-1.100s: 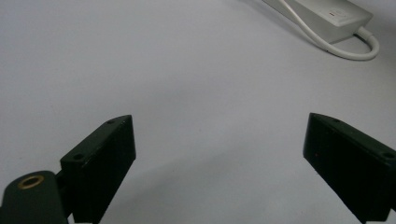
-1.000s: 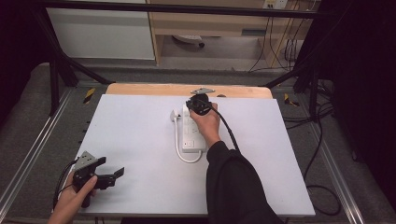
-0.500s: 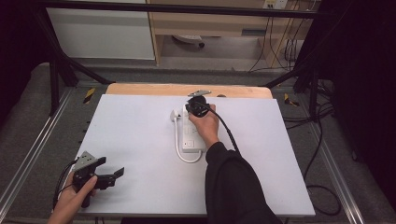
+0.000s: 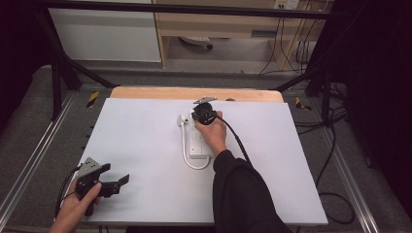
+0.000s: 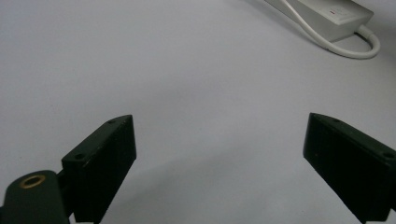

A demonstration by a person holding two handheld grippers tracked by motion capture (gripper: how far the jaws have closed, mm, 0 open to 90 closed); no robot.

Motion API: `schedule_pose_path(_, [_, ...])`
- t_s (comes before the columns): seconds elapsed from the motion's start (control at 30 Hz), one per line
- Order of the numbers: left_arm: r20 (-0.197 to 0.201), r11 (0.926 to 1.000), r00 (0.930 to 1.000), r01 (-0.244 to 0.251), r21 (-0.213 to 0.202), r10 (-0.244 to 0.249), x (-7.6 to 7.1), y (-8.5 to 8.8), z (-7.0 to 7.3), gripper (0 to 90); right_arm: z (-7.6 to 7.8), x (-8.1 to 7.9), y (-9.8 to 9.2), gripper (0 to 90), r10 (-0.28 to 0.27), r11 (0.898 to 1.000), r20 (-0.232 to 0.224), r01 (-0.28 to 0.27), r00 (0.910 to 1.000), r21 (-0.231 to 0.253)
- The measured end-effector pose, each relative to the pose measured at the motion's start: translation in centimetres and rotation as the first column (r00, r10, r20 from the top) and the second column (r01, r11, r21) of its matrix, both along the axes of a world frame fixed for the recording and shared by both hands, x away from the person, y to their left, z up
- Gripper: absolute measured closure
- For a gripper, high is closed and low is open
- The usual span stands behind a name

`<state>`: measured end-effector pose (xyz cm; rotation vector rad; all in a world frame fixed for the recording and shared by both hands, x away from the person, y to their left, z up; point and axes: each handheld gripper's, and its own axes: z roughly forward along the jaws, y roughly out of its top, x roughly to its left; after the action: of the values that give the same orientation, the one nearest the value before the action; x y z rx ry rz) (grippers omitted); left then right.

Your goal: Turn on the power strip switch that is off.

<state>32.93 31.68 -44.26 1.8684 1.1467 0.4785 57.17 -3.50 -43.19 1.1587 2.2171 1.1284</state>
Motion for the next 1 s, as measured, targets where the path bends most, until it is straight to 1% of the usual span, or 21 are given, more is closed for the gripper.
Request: schedule_pose_path(1.0, [-0.002, 1.0000, 1.0000, 0.003, 0.001, -0.003, 0.00, -0.09, -0.04, 9.5, -0.20, -0.27, 0.05, 90.0, 0.004, 1.000, 0.003, -0.004, 1.0000, -0.024])
